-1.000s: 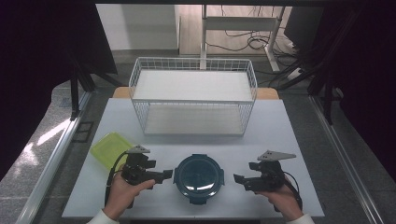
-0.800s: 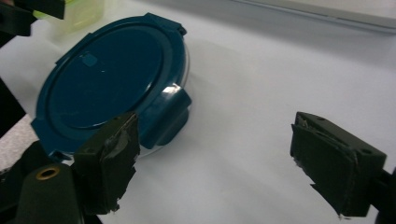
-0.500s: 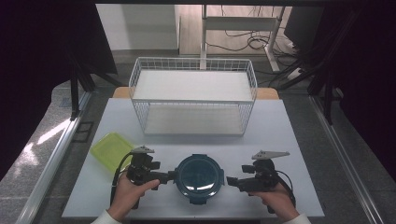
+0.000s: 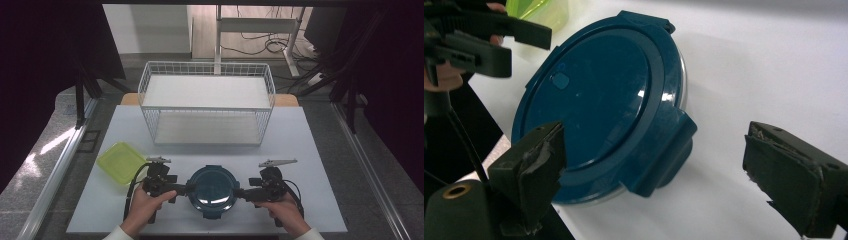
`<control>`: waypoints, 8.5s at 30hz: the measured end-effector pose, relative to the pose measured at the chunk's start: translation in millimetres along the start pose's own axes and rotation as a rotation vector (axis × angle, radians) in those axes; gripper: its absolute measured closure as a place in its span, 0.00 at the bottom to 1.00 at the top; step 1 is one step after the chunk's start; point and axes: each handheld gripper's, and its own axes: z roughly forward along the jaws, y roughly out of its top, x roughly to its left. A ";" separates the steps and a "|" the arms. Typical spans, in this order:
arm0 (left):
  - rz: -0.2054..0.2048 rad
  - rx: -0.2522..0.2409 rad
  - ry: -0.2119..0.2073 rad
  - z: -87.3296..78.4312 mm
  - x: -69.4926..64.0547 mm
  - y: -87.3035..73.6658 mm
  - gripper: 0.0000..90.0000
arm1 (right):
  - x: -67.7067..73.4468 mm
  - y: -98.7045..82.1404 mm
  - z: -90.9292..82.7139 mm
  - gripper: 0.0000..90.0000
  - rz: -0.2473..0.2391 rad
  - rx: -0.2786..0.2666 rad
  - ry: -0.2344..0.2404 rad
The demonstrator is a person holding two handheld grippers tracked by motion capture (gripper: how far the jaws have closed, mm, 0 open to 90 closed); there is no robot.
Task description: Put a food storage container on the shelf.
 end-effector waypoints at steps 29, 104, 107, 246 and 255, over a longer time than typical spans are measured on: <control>-0.103 0.086 -0.113 32.4 7.4 -5.5 0.11 | -0.2 -4.2 41.8 0.12 0.179 0.102 0.061; -0.089 -0.043 -0.112 8.5 -21.3 -5.9 0.39 | 11.6 -0.3 9.5 0.39 0.274 -0.021 0.078; -0.088 -0.044 -0.113 8.3 -21.5 -5.3 0.39 | 12.1 0.5 8.7 0.39 0.268 -0.025 0.076; 0.061 -0.184 -0.083 -76.9 -53.0 136.0 0.40 | 47.0 147.4 -54.4 0.38 0.091 -0.173 0.045; 0.064 -0.186 -0.085 -80.3 -52.3 142.6 0.40 | 48.6 154.8 -56.1 0.38 0.088 -0.173 0.040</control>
